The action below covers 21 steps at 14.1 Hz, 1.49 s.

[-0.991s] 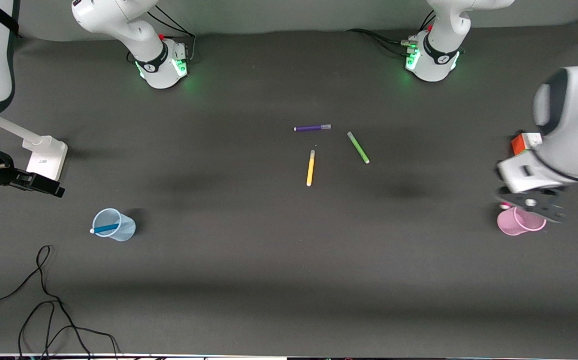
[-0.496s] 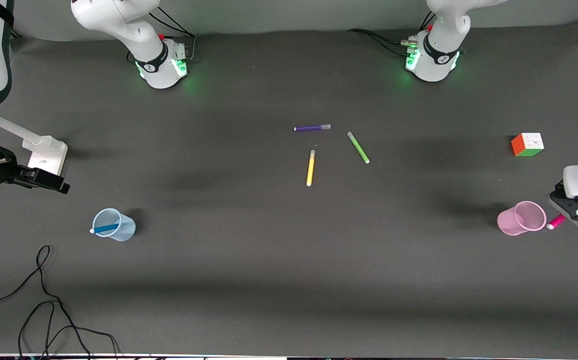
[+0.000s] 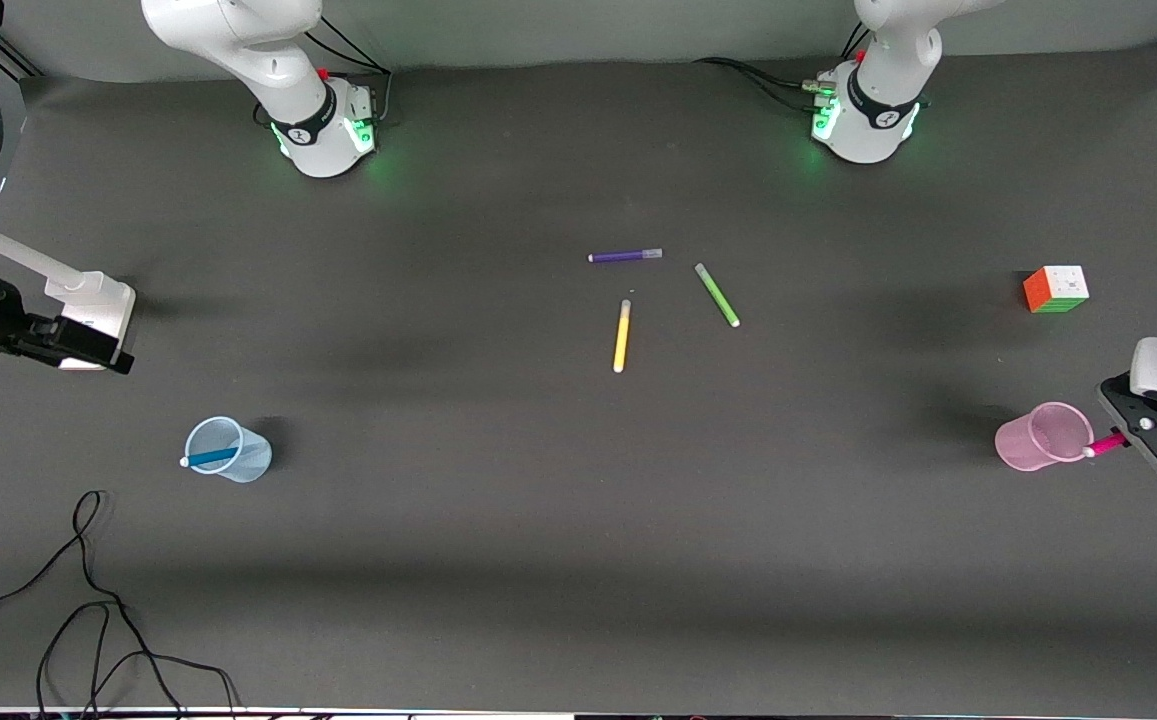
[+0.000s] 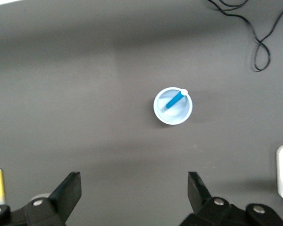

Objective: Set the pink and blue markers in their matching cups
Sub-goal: 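Lower the pink marker into the pink cup and open the left gripper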

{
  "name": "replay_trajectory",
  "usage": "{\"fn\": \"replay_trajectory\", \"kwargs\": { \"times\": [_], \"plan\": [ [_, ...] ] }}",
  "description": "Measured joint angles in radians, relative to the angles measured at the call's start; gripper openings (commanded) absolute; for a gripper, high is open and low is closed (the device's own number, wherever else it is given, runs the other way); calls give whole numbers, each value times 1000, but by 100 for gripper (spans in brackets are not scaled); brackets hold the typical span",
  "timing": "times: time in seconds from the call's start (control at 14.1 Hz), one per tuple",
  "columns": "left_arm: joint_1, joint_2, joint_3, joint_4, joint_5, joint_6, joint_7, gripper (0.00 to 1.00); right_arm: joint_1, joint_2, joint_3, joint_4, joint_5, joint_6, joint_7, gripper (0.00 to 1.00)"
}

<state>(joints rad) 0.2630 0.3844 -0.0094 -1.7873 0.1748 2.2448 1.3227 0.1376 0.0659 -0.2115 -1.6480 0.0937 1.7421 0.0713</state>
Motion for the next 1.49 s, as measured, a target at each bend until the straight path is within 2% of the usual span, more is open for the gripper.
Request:
{"fn": "replay_trajectory", "kwargs": {
  "times": [0.28,0.5,0.92,1.49],
  "plan": [
    [-6,-18,-13,2,-159,-157,-74,0,4,-24,36,-45,-26,10,0,100],
    [-9,-21,-21,1,-274,-167,-76,0,3,-32,33,-45,-28,9,0,100],
    [10,-18,-12,-28,-522,-13,317,0,2,-42,32,-43,-28,2,0,100],
    [116,16,-5,-101,-864,-9,819,0,3,-42,34,-27,-28,2,0,100]
  ]
}}
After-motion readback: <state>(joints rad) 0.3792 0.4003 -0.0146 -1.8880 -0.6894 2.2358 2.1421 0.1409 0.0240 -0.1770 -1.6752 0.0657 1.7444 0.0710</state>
